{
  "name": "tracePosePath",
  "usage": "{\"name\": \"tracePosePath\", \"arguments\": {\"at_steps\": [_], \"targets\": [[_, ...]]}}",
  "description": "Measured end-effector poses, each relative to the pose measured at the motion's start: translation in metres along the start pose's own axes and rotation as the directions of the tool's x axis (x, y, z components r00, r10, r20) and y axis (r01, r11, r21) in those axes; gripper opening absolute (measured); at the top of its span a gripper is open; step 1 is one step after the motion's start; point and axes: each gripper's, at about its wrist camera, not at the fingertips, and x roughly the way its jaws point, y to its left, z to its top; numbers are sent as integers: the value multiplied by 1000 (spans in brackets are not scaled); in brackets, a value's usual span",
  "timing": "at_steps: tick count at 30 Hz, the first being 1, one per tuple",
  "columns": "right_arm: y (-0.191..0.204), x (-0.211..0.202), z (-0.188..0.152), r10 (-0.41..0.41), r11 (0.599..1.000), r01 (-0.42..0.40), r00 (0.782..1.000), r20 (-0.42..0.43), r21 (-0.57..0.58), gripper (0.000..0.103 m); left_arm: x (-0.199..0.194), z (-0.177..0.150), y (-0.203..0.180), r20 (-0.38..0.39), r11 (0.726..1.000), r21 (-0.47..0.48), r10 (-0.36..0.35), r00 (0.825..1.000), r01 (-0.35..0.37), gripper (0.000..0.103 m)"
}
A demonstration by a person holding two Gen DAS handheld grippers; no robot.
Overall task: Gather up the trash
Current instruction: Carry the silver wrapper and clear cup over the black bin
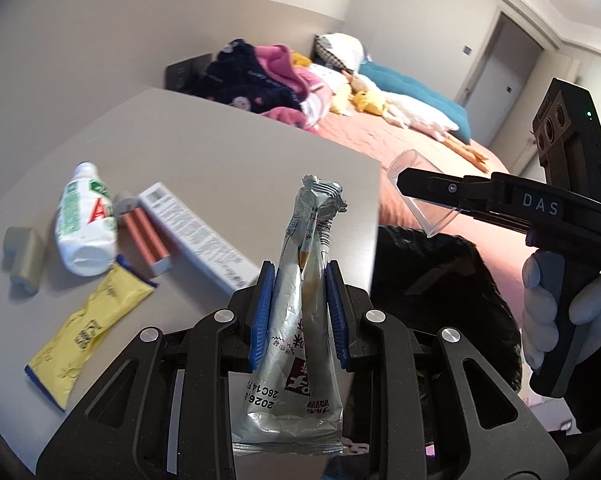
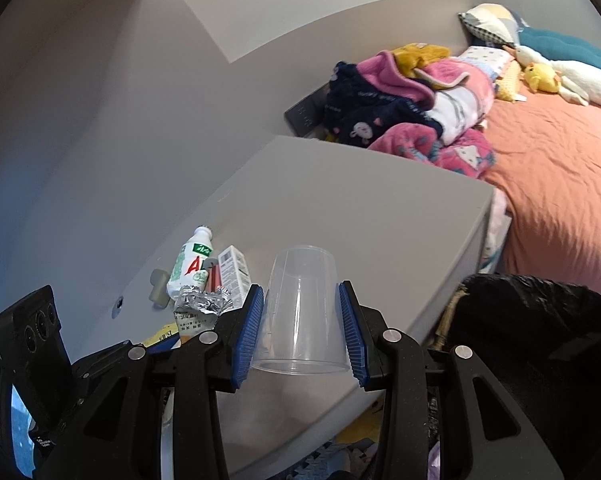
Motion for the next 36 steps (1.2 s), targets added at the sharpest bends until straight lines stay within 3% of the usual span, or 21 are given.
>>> {"name": "tracePosePath", "arguments": {"at_steps": [20,36], "targets": [[-49,-82,-22,-127,987,112,983,133,114,41,18,18,-73,-13,977,156,-143,990,143,26],[-94,-145,-39,-246,955,201,947,208,217,41,39,31,-141,-64,923,270,-268,961,275,26]]}}
